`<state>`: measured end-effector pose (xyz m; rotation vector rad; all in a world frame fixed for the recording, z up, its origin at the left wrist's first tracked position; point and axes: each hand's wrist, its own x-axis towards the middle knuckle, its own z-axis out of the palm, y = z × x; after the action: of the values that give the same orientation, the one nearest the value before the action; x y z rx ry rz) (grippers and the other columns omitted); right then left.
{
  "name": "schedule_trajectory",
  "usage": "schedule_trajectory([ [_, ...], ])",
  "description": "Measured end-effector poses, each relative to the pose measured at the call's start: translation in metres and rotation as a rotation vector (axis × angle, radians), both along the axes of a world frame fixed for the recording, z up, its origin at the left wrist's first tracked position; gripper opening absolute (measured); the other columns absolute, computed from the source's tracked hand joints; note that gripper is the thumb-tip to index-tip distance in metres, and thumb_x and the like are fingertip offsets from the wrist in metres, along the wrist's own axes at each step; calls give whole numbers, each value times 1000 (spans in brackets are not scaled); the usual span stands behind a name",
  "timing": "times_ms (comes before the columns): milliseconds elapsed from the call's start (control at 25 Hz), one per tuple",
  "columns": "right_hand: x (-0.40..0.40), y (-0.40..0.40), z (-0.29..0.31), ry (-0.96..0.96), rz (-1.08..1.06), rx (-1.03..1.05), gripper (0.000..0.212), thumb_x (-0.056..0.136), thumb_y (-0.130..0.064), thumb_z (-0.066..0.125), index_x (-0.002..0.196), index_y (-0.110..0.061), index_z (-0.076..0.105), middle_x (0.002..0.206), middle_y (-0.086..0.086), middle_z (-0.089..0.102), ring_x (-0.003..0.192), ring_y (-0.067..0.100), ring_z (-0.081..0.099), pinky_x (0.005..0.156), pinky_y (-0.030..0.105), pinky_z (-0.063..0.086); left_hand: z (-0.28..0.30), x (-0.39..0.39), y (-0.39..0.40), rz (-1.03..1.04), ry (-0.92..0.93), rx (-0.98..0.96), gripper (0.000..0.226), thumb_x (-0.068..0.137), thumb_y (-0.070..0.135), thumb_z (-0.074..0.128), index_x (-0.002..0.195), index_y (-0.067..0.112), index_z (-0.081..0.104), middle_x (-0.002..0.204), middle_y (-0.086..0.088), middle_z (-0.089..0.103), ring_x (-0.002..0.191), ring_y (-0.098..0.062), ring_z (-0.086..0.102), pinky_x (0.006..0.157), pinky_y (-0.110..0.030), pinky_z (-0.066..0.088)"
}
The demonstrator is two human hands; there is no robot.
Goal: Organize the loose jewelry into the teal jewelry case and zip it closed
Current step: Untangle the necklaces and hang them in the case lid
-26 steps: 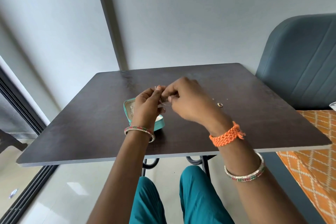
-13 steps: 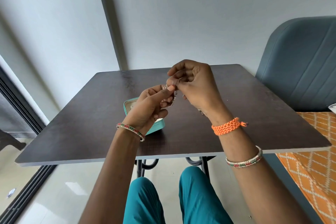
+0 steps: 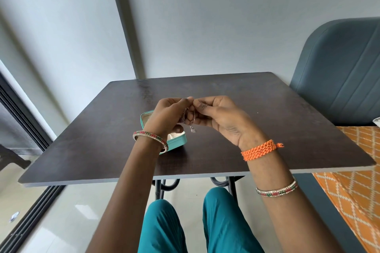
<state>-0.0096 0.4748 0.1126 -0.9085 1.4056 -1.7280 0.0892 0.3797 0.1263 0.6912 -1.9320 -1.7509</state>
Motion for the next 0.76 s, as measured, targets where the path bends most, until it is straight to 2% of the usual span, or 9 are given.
schedule_trajectory([
  [80,0,1,-2,50,-29,42,9,87,-7,61,91,-4,69,80,8,67,72,12,62,71,25,56,3,2,-3,15,3,-119,34,94,25,53,63,11,59,43,4,52,39,-7,45,37,-16,35],
  [200,1,-1,-4,80,-42,53,8,87,-12,62,83,-8,68,81,10,62,76,14,55,70,25,52,8,5,-2,-3,49,-146,32,92,24,55,65,8,62,46,1,54,42,-9,49,46,-20,45],
  [280,4,-3,-5,-38,8,-4,16,91,-13,55,80,-8,65,84,15,57,79,17,52,69,26,50,12,7,-1,-54,76,-53,32,92,23,56,65,8,64,54,-5,57,49,-13,54,55,-23,51],
  [360,11,-5,-5,-205,112,-93,17,86,-14,52,76,-12,65,82,9,62,79,16,55,72,29,48,14,7,-8,-107,106,82,36,91,24,56,57,12,64,53,-4,57,49,-14,55,58,-26,52],
  [440,18,-10,-8,-52,127,-41,14,78,-19,55,75,-23,68,82,-3,66,83,11,57,77,32,46,10,5,-20,-7,110,91,40,90,25,58,52,14,62,44,1,55,41,-9,52,51,-23,48],
  [520,20,-21,-12,229,68,126,9,85,-26,59,88,-26,68,90,-8,66,89,6,56,85,36,47,-2,1,-28,187,84,-106,39,90,27,59,54,13,60,39,6,54,37,-5,48,51,-23,41],
  [560,19,-25,-12,272,50,181,13,89,-28,58,95,-23,68,93,-9,65,91,6,55,88,37,47,-9,0,-29,267,80,-218,38,90,29,59,55,14,60,39,8,55,39,-3,47,52,-23,40],
  [680,15,-31,-17,121,32,149,8,89,-26,62,89,-20,67,88,-9,64,92,10,53,85,35,46,-19,1,-33,385,98,-477,31,88,31,61,59,22,60,56,12,58,54,-1,50,59,-24,37],
  [760,12,-27,-22,-8,34,70,9,88,-20,63,80,-21,67,80,-9,66,91,11,56,83,33,43,-18,2,-44,349,67,-489,28,86,30,64,59,24,60,57,12,56,53,1,47,60,-24,33],
])
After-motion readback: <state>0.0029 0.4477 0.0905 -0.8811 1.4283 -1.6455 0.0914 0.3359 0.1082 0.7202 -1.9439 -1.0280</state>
